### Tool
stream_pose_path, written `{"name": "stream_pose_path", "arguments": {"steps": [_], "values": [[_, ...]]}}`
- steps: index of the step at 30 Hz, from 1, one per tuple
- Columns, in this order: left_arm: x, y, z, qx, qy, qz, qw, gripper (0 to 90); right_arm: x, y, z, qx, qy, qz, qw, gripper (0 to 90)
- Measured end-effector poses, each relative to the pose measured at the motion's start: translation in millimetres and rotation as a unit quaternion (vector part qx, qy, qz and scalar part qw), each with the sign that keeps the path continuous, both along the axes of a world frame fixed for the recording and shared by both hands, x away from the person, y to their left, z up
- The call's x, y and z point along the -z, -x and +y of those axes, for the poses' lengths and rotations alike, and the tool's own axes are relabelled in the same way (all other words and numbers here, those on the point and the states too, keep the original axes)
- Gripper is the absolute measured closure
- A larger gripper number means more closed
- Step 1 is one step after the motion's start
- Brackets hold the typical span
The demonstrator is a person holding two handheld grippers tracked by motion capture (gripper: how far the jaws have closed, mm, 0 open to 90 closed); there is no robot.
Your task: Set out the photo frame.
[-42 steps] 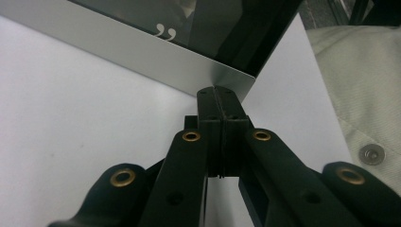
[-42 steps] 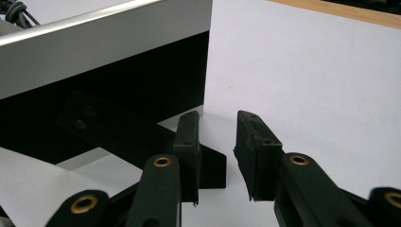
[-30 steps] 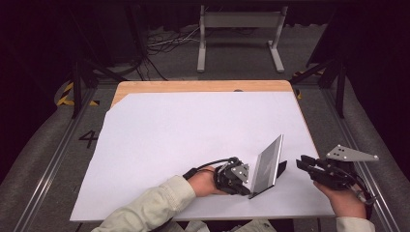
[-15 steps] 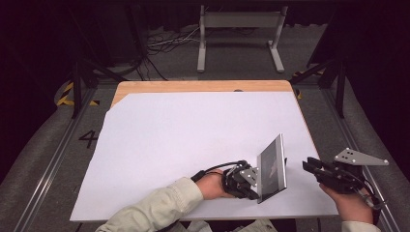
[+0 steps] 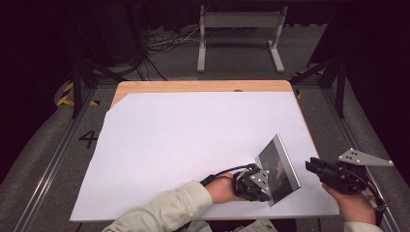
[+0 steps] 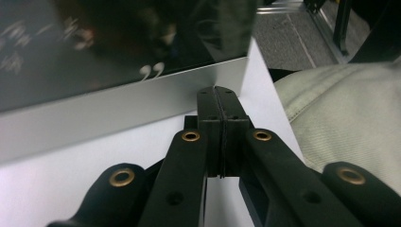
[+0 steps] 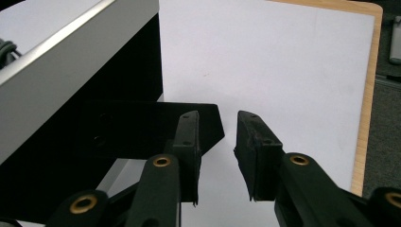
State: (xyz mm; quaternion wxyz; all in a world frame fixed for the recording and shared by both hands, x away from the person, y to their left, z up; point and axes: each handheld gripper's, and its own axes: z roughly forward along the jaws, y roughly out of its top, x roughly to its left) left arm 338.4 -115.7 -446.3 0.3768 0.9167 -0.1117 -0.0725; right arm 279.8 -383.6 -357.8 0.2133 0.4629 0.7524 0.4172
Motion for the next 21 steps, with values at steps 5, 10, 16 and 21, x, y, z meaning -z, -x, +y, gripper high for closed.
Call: {"name": "stream_pose_path", "arguments": {"steps": [5, 10, 16, 21], "values": [[2.8, -0.9, -3.4, -0.01, 0.012, 0.014, 0.9998, 86.9, -0.1, 0.5, -0.2, 0.0, -0.001, 0.001, 1.0, 69.4], [0.3, -4.6, 4.4, -0.027, 0.015, 0.016, 0.9994, 84.3, -1.6, 0.7, -0.1, 0.0, -0.002, 0.0, 1.0, 69.2], [-2.5, -10.8, 23.6, -0.039, 0.008, 0.018, 0.999, 84.3, -2.6, -1.5, 1.0, -0.002, -0.004, 0.001, 1.0, 68.8], [-3.2, -15.7, 39.6, -0.058, 0.004, 0.025, 0.998, 84.1, -2.8, -5.2, 3.8, -0.002, -0.008, 0.01, 0.9999, 68.0]]}}
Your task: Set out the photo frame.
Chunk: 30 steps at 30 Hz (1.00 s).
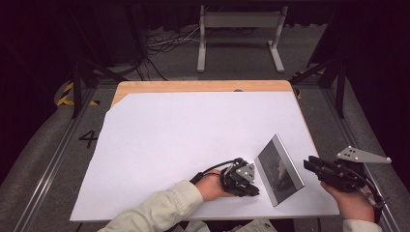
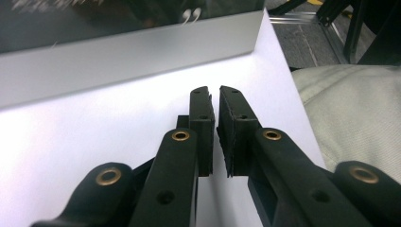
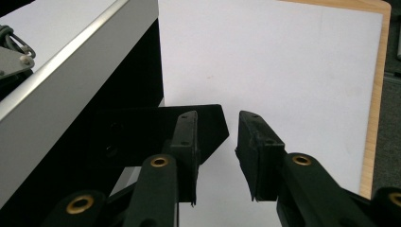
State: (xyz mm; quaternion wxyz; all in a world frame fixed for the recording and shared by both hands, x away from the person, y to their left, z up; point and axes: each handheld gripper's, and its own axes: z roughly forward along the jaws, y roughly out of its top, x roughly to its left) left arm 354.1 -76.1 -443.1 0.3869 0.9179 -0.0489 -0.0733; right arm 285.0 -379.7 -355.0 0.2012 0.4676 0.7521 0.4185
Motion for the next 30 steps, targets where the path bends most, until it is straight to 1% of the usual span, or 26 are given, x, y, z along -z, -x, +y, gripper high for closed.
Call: {"name": "stream_pose_path", "arguments": {"steps": [2, 3, 5, 6, 7, 10, 12, 13, 14, 15, 16, 18, 21, 24, 25, 26, 28, 29, 30], "values": [[-1.7, -0.2, 6.2, -0.003, 0.0, -0.001, 1.0, 83.7, -0.6, -0.9, 1.2, 0.001, -0.004, 0.004, 1.0, 67.9], [-2.8, -0.1, 9.7, -0.006, -0.002, -0.001, 1.0, 83.5, -1.3, -0.9, 2.0, 0.005, -0.005, 0.01, 0.9999, 68.0], [-4.1, -0.6, 17.3, -0.01, -0.004, -0.002, 0.9999, 83.2, -2.1, -1.7, 2.2, 0.013, -0.005, 0.015, 0.9998, 68.0], [-4.4, -0.9, 20.6, -0.011, -0.006, -0.003, 0.9999, 83.1, -2.6, -1.7, 2.2, 0.019, -0.011, 0.021, 0.9995, 68.0], [-5.0, -1.4, 23.7, -0.012, -0.007, -0.006, 0.9999, 83.1, -2.9, -1.9, 2.0, 0.022, -0.012, 0.023, 0.9994, 68.0], [-6.5, -3.1, 33.6, -0.021, -0.008, -0.006, 0.9997, 83.1, -4.5, -0.9, 3.0, 0.03, -0.008, 0.029, 0.9991, 68.1], [-7.1, -4.1, 42.1, -0.03, -0.008, -0.009, 0.9995, 83.0, -6.2, -0.3, 3.3, 0.034, -0.01, 0.033, 0.9988, 68.1], [-7.1, -4.1, 42.1, -0.03, -0.008, -0.009, 0.9995, 83.0, -6.2, -0.3, 3.3, 0.034, -0.01, 0.033, 0.9988, 68.1], [-6.8, -5.8, 49.7, -0.039, -0.007, -0.01, 0.9992, 82.9, -8.2, -0.4, 4.0, 0.038, -0.014, 0.038, 0.9984, 68.2], [-6.5, -6.7, 53.5, -0.044, -0.007, -0.011, 0.9989, 82.8, -9.0, -0.5, 4.6, 0.04, -0.016, 0.042, 0.9982, 68.1], [-6.5, -6.7, 53.5, -0.044, -0.007, -0.011, 0.9989, 82.7, -9.0, -0.5, 4.6, 0.04, -0.016, 0.042, 0.9982, 68.1], [-5.5, -9.4, 64.8, -0.059, -0.007, -0.008, 0.9982, 82.6, -10.0, -1.7, 6.2, 0.042, -0.016, 0.049, 0.9978, 67.9], [-5.4, -12.6, 78.3, -0.077, -0.003, -0.008, 0.997, 81.7, -12.1, -3.9, 8.2, 0.041, -0.015, 0.05, 0.9978, 67.7], [-6.3, -16.4, 94.1, -0.102, 0.001, -0.002, 0.9948, 80.7, -13.7, -5.5, 10.1, 0.041, -0.015, 0.053, 0.9976, 67.7], [-6.3, -16.4, 94.1, -0.102, 0.001, -0.002, 0.9948, 80.6, -13.7, -5.5, 10.1, 0.041, -0.015, 0.053, 0.9976, 67.7], [-6.3, -17.3, 99.4, -0.113, 0.002, 0.0, 0.9936, 80.6, -14.0, -6.2, 10.8, 0.041, -0.015, 0.056, 0.9975, 67.6], [-5.6, -18.0, 107.5, -0.123, 0.002, -0.001, 0.9923, 79.9, -14.3, -8.2, 12.3, 0.042, -0.013, 0.062, 0.9971, 67.6], [-5.8, -17.7, 112.8, -0.129, 0.0, -0.006, 0.9917, 79.6, -14.5, -9.2, 12.6, 0.042, -0.013, 0.063, 0.997, 67.6], [-5.8, -17.3, 115.4, -0.132, 0.001, -0.005, 0.9913, 79.3, -15.6, -10.2, 13.3, 0.044, -0.012, 0.068, 0.9967, 67.6]]}}
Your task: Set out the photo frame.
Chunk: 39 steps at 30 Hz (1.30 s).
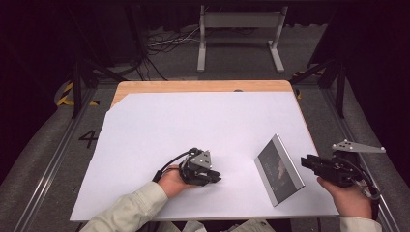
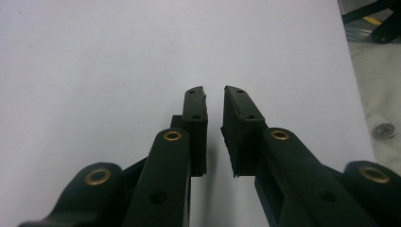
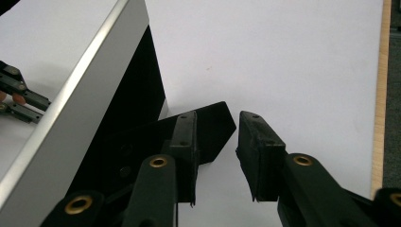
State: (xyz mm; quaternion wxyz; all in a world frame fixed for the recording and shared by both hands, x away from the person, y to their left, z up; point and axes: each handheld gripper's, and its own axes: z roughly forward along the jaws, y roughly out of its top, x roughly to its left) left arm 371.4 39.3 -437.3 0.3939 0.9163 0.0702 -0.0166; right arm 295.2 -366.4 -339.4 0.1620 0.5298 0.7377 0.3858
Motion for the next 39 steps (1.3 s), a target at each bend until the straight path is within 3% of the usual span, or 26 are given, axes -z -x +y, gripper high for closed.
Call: {"name": "stream_pose_path", "arguments": {"steps": [9, 15, 25, 28, 32, 39], "values": [[-3.4, -7.4, 29.2, -0.039, 0.012, -0.005, 0.9992, 78.0, -9.8, -7.2, 4.5, 0.003, 0.007, 0.018, 0.9998, 67.2], [-2.6, -16.2, 48.0, -0.073, 0.019, -0.014, 0.9971, 77.3, -17.0, -12.7, 5.9, 0.01, 0.012, 0.039, 0.9991, 67.1], [-1.0, -20.9, 55.1, -0.091, 0.021, -0.019, 0.9955, 73.9, -27.4, -14.5, 8.7, 0.024, 0.007, 0.069, 0.9973, 65.9], [-0.4, -24.6, 59.1, -0.114, 0.025, -0.003, 0.9932, 68.3, -30.8, -15.0, 10.9, 0.026, 0.014, 0.076, 0.9967, 65.6], [1.6, -28.4, 64.4, -0.13, 0.026, -0.003, 0.9912, 67.4, -33.9, -15.4, 13.2, 0.025, 0.018, 0.081, 0.9963, 65.2], [1.7, -29.1, 66.4, -0.121, 0.032, -0.006, 0.9921, 65.8, -39.2, -16.4, 18.8, 0.016, 0.021, 0.084, 0.9961, 63.9]]}}
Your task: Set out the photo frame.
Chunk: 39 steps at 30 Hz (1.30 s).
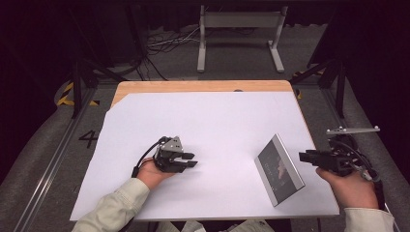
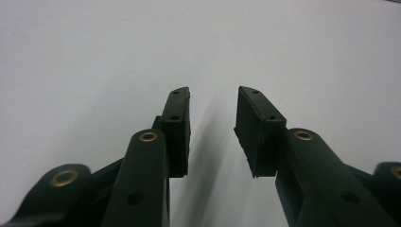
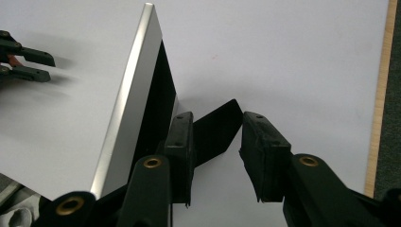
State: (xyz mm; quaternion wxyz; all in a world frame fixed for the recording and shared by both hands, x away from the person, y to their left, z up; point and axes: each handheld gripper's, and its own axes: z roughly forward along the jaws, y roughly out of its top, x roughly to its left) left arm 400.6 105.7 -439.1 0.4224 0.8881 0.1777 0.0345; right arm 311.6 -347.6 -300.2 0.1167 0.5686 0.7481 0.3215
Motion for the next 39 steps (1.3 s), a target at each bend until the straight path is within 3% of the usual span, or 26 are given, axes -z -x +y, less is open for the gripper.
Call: {"name": "stream_pose_path", "arguments": {"steps": [27, 39], "values": [[-0.1, -4.4, 4.5, -0.004, 0.011, 0.021, 0.9997, 64.6, -21.4, 0.4, 21.9, -0.026, 0.006, 0.02, 0.9995, 59.3], [-1.1, -7.2, 9.7, -0.013, 0.017, 0.022, 0.9995, 64.3, -20.6, 2.4, 31.4, -0.036, 0.0, 0.023, 0.9991, 56.4]]}}
